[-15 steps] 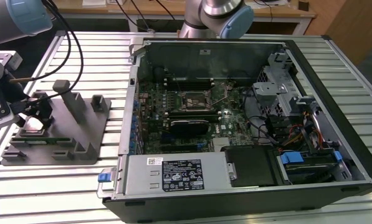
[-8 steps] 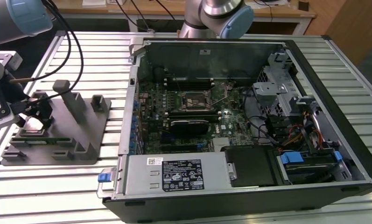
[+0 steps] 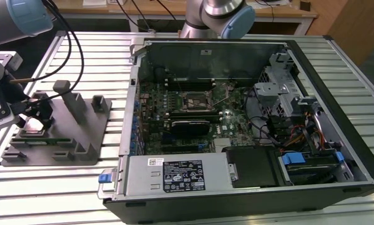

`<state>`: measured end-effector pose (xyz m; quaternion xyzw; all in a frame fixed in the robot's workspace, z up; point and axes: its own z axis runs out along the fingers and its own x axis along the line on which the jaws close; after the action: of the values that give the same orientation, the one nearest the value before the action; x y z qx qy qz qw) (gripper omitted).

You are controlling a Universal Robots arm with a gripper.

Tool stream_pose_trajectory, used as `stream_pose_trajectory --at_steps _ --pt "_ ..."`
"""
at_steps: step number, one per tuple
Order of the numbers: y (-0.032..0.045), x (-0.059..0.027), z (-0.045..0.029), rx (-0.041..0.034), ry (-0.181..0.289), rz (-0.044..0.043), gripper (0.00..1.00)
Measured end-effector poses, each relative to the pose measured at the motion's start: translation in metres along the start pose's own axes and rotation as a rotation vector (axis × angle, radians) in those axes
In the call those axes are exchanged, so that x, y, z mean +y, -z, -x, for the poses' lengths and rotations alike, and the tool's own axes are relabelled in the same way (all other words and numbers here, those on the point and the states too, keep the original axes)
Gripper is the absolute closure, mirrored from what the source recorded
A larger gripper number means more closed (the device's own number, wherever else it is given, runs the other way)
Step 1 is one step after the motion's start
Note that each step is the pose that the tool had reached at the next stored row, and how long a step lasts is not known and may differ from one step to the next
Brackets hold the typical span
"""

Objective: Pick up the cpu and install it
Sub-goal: 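Pick up the cpu and move it towards the insertion slot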

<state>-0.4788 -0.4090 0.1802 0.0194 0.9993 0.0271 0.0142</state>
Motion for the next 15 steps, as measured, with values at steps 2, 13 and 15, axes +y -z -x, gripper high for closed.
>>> stream_pose_trajectory --at_steps 2,13,15 --pt "0.0 0.0 0.0 0.0 0.0 0.0 0.31" --pt "-0.0002 0.0 0.0 0.0 0.0 0.0 0.38" --pt "0.0004 0.0001 0.0 -0.0001 0.0 0.0001 0.38"
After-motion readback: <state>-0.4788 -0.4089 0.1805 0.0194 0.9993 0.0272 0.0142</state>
